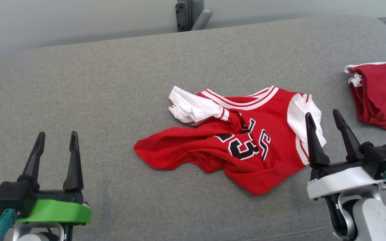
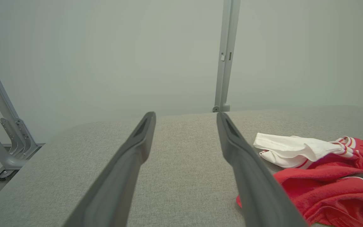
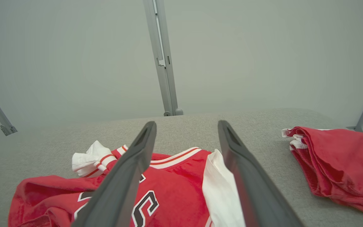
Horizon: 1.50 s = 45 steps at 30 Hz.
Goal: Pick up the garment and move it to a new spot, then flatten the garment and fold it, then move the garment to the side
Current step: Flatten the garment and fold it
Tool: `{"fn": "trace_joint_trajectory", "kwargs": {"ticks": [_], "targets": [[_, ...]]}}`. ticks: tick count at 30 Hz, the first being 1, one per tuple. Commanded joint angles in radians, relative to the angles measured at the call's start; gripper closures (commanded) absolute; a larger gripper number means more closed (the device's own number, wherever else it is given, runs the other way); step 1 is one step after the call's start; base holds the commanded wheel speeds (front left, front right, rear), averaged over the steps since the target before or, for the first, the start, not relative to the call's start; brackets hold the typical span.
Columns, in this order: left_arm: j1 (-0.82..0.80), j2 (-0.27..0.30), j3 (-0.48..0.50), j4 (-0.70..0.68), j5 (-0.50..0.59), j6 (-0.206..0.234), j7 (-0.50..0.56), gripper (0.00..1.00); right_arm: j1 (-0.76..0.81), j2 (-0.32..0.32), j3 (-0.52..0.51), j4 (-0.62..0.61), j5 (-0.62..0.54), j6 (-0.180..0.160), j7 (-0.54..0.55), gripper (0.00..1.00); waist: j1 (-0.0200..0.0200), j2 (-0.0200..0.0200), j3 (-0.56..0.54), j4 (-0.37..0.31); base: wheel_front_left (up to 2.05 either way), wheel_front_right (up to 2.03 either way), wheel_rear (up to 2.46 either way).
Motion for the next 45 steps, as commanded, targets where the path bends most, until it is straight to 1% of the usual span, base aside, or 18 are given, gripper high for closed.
{"fn": "trace_joint_trajectory", "kwargs": {"ticks": [1,3,6,8,12,14,17,21,24,31,32,33,34,39,42,45], "targets": [[-0.014,0.002,0.000,-0.006,-0.009,0.004,0.004,0.00,0.010,-0.001,-0.007,-0.006,0.006,-0.001,0.002,0.00,0.0000,0.0000,0.005,0.005,0.00,0.00,0.00],[-0.051,-0.010,-0.013,-0.015,-0.008,-0.007,0.007,0.00,0.008,0.000,-0.012,-0.010,0.004,-0.001,0.002,0.00,0.0000,0.0000,0.012,0.012,0.00,0.00,0.00],[-0.112,-0.025,-0.062,-0.007,-0.007,-0.045,0.036,0.00,-0.006,0.000,-0.010,-0.014,0.000,-0.001,0.004,0.00,0.0000,0.0000,0.026,0.014,0.00,0.00,0.00],[-0.151,-0.038,-0.110,0.011,-0.011,-0.076,0.078,0.00,-0.016,0.001,-0.004,-0.015,-0.002,-0.001,0.005,0.00,0.0000,0.0000,0.036,0.009,0.00,0.00,0.00],[-0.203,-0.077,-0.228,0.059,-0.027,-0.149,0.200,0.00,-0.032,0.002,0.012,-0.012,0.002,-0.001,0.000,0.00,0.0000,0.0000,0.061,-0.010,0.00,0.00,0.00],[-0.215,-0.096,-0.279,0.082,-0.042,-0.177,0.260,0.00,-0.035,0.004,0.016,-0.007,0.006,-0.001,-0.004,0.00,0.0000,0.0000,0.075,-0.022,0.00,0.00,0.00],[-0.231,-0.127,-0.336,0.112,-0.068,-0.207,0.327,0.00,-0.043,0.008,0.022,0.000,0.009,-0.001,-0.012,0.00,0.0000,0.0000,0.098,-0.042,0.00,0.00,0.00],[-0.259,-0.147,-0.372,0.160,-0.084,-0.230,0.389,0.00,-0.057,0.013,0.030,0.008,0.013,-0.001,-0.020,0.00,0.0000,0.0000,0.127,-0.074,0.00,0.00,0.00],[-0.291,-0.165,-0.380,0.196,-0.094,-0.240,0.411,0.00,-0.067,0.016,0.034,0.016,0.011,-0.001,-0.028,0.00,0.0000,0.0000,0.147,-0.099,0.00,0.00,0.00],[-0.351,-0.172,-0.399,0.316,-0.102,-0.256,0.465,0.00,-0.088,0.024,0.036,0.032,0.016,-0.001,-0.047,0.00,0.0000,0.0000,0.185,-0.154,0.00,0.00,0.00],[-0.356,-0.173,-0.400,0.328,-0.104,-0.256,0.471,0.05,-0.088,0.025,0.033,0.035,0.017,-0.001,-0.049,0.00,0.0000,0.0000,0.188,-0.158,0.00,0.00,0.00],[-0.359,-0.172,-0.401,0.337,-0.104,-0.256,0.473,0.60,-0.087,0.025,0.031,0.038,0.017,-0.001,-0.051,0.00,0.0000,0.0000,0.191,-0.160,0.00,0.00,0.00],[-0.360,-0.169,-0.402,0.343,-0.101,-0.257,0.471,1.00,-0.087,0.026,0.028,0.039,0.018,-0.001,-0.055,0.00,0.0000,0.0000,0.194,-0.162,0.00,0.00,0.00],[-0.354,-0.145,-0.396,0.339,-0.094,-0.252,0.461,1.00,-0.089,0.029,0.016,0.048,0.018,-0.001,-0.063,0.00,0.0000,0.0000,0.201,-0.158,0.00,0.00,0.00],[-0.336,-0.111,-0.380,0.308,-0.080,-0.239,0.442,1.00,-0.091,0.030,0.003,0.054,0.015,-0.001,-0.067,0.00,0.0000,0.0000,0.199,-0.143,0.00,0.00,0.00],[-0.318,-0.069,-0.352,0.248,-0.074,-0.222,0.423,1.00,-0.095,0.031,-0.013,0.052,0.008,-0.001,-0.070,0.00,0.0000,0.0000,0.195,-0.121,0.00,0.00,0.00]]}}
